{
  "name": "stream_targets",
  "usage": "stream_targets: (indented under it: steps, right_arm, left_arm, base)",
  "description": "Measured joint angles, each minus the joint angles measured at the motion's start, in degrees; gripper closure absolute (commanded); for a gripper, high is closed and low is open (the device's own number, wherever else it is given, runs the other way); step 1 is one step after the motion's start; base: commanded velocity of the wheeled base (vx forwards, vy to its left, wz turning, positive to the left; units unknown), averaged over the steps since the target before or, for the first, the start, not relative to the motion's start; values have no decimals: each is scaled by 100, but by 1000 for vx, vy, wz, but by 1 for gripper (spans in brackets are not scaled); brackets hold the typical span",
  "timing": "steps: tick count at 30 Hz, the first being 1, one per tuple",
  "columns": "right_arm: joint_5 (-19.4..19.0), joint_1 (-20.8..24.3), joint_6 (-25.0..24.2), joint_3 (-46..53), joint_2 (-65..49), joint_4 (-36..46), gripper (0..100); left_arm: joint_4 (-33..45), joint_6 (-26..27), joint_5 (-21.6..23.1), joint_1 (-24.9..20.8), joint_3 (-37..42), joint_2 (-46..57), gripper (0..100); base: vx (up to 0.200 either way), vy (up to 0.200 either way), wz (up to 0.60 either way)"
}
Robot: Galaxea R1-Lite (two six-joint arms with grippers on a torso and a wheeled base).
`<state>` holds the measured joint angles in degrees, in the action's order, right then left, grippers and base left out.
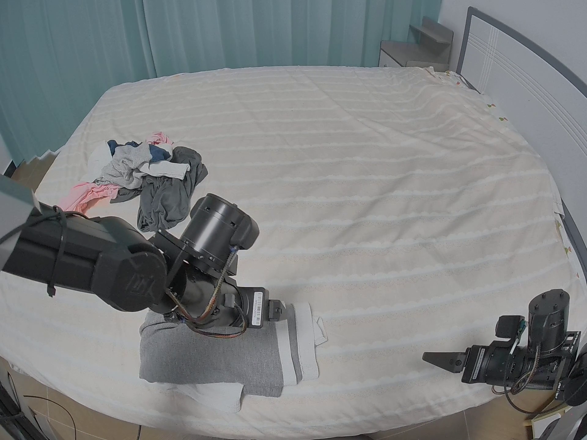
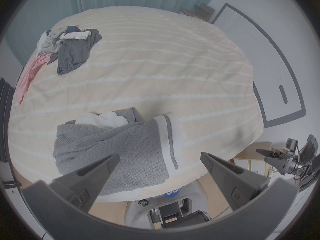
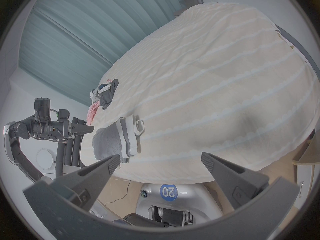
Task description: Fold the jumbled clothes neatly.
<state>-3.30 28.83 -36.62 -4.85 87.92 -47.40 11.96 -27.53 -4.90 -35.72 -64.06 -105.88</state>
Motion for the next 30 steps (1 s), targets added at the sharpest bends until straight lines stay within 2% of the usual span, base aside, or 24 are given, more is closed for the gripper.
stream_targets:
  steps: [9,12,19,24,30]
  right_arm:
    - [7,341,15,-558,332,-4,0]
    - [5,612,17,-846,574,-4,0]
    - [13,964,50,-1251,1020,-4,0]
    - [27,1075,72,-1340,1243,-11,0]
    - [38,1165,115,-1331,1442,-190,0]
  left_arm:
    - [534,202,-11,807,113,371,0]
    - [627,410,-5,1293,395,533,0]
    - [369,794,77,2078,970,723,0]
    - [185,791,594,2489,1057,660,0]
    - [123,774,717,2662,1239,422,0]
  base:
    - [0,0,0]
    - [0,0,0]
    - [0,0,0]
    - [0,0,0]
    - [0,0,0]
